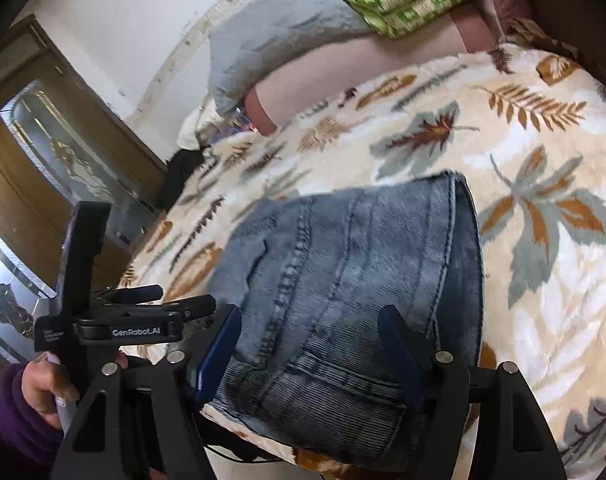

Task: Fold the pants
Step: 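Press the folded jeans bundle flat with both grippers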

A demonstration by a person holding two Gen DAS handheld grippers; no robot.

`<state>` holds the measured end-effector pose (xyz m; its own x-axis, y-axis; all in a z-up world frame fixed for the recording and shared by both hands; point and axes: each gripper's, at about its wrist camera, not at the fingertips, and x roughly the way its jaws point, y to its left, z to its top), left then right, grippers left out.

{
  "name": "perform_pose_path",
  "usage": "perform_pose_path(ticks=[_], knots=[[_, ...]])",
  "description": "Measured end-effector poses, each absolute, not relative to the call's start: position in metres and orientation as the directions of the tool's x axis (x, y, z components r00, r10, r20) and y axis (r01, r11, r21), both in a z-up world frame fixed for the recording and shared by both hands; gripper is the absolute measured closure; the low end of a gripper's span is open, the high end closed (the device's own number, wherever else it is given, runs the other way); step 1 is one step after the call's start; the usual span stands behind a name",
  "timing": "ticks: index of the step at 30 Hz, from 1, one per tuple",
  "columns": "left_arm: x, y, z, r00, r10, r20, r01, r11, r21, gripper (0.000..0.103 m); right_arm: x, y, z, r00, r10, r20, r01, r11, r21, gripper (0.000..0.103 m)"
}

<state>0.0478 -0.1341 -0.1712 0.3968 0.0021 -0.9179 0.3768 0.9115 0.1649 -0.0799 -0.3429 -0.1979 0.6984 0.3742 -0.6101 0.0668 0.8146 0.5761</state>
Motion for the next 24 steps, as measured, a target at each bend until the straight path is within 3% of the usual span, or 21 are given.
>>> perform_pose_path(ticks=[10,14,19,24], knots=[[0.051,-0.137,-0.191,0.353,-0.035,-0.935,0.403,0.907,0.118,0.0,-0.065,-0.334,-0.218,0.624,0.338,-0.705,0.093,0.863,0.496,0.028],[0.054,-0.133,-0.198,0.334,-0.068,-0.94,0.404,0.911,0.078,0.0,-0.062,-0.328,-0.218,0.621,0.329,-0.712,0.073,0.88,0.47,0.023],[0.056,-0.126,-0.198,0.306,-0.105,-0.946,0.382,0.924,0.021,0.0,-0.064,-0.333,-0.218,0.636,0.349,-0.688,0.076,0.859,0.506,0.023],[0.048,-0.114,-0.176,0.383,-0.076,-0.921,0.365,0.928,0.075,0.0,-0.079,-0.351,-0.205,0.716,0.311,-0.625,0.114,0.831,0.544,0.023]])
